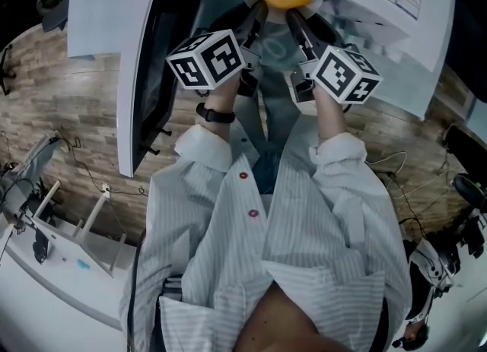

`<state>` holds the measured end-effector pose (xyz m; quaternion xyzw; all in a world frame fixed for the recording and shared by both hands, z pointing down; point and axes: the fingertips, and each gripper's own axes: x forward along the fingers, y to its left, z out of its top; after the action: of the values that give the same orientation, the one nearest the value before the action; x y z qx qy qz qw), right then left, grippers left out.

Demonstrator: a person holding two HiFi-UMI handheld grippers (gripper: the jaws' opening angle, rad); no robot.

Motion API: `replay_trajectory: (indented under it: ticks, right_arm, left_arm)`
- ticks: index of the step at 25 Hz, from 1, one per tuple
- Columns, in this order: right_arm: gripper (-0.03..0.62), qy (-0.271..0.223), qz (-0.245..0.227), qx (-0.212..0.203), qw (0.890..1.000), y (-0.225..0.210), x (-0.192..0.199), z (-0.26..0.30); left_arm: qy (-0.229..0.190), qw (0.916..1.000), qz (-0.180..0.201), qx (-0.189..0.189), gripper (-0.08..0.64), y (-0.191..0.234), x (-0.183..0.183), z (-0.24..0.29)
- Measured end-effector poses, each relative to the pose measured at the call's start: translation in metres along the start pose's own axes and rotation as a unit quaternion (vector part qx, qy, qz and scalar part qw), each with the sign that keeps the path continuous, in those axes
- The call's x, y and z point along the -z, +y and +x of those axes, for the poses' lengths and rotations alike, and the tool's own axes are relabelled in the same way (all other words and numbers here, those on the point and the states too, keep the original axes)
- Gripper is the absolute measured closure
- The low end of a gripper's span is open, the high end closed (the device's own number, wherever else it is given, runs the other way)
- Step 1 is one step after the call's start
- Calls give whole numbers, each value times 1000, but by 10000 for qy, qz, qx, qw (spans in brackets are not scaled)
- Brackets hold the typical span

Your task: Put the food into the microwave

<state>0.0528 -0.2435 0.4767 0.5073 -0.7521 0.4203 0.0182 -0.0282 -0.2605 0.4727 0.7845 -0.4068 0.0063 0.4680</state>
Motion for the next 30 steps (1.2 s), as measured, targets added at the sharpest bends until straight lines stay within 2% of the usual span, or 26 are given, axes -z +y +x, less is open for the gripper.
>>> replay_trajectory:
  ticks: [11,18,22,30]
  right_arm:
    - [407,-137,-591,351,9975,-12,-18,13]
    - [391,-179,-878,498,9947,-15,-22,24]
    - [385,-193,-1191,648,9906,-18,-26,29]
    - [369,-147,-1556,876,9838,-20,-31,35]
  left_arm:
    - [68,9988,443,-187,456,0,-7,25]
    - [125,9947,901,-479,434,8,-12,33]
    - [215,9888,1306,-686,410,13,-15,39]
    - [211,9862,1450,-774,402,16,-16,44]
